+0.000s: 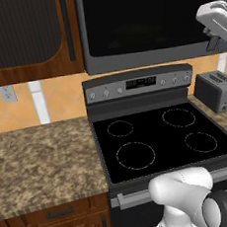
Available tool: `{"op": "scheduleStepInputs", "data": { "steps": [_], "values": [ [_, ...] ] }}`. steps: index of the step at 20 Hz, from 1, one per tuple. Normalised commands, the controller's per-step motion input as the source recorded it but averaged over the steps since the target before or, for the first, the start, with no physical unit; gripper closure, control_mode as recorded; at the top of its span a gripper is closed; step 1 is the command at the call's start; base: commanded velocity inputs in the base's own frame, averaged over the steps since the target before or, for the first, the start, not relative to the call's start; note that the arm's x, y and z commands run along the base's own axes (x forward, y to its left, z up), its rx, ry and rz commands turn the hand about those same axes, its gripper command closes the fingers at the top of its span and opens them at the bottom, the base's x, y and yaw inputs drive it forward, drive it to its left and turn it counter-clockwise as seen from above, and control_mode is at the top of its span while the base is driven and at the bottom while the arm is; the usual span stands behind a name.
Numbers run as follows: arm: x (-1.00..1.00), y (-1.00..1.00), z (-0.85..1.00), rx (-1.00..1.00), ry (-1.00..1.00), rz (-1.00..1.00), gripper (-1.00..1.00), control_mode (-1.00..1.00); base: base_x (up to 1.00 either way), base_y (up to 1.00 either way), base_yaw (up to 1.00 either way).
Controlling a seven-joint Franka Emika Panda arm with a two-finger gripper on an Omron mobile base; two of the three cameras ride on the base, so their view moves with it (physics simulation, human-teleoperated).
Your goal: Open the microwave, place the bowl with waffle inside the microwave, then close the microwave door and turn it on.
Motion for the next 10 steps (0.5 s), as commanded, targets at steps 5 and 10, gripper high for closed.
{"op": "scheduleStepInputs", "data": {
  "steps": [5, 10],
  "values": [
    [-0.23, -0.06, -0.27, -0.26, -0.45, 0.02, 1.00, -1.00, 0.00, 0.00, 0.00],
    [-0.01, 0.00, -0.22, -0.21, -0.17, -0.05, 1.00, -1.00, 0.00, 0.00, 0.00]
  ]
}}
